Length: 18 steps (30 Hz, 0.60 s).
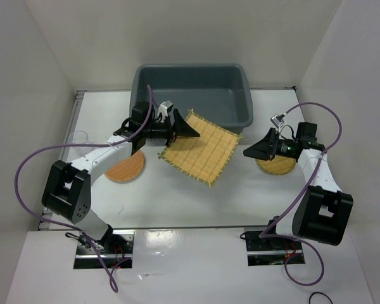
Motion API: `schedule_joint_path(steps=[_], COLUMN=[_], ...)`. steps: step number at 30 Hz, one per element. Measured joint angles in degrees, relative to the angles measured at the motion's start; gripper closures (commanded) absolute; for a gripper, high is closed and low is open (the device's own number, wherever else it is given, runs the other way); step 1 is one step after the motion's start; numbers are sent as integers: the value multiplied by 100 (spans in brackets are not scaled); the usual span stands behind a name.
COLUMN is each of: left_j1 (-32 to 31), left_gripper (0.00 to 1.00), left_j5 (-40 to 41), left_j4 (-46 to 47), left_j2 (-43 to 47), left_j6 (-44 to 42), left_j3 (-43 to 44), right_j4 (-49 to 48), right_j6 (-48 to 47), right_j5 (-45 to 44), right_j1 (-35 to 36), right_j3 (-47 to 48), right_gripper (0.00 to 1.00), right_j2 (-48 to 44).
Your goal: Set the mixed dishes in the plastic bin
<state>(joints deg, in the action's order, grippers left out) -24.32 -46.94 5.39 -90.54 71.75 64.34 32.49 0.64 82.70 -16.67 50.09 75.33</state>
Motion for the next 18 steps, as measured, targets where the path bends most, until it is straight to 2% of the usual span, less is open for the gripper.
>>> schedule_joint_path(steps=[4, 10, 18], left_j1=[144, 404, 756], left_gripper=[100, 100, 100], left_j5=[-85, -179, -153], left_j4=[-35, -271, -546], left_j2=[-168, -1095, -2295], left_j6=[90, 140, 223], left_j3=[282, 1755, 3456], right_j4=[-4, 17, 262], right_j6=[4, 17, -142], right_j5=[-46, -168, -592], right_j1=[0, -17, -380], right_j3=[0, 9, 354], right_gripper=[20, 19, 19], right_j2=[0, 0, 0])
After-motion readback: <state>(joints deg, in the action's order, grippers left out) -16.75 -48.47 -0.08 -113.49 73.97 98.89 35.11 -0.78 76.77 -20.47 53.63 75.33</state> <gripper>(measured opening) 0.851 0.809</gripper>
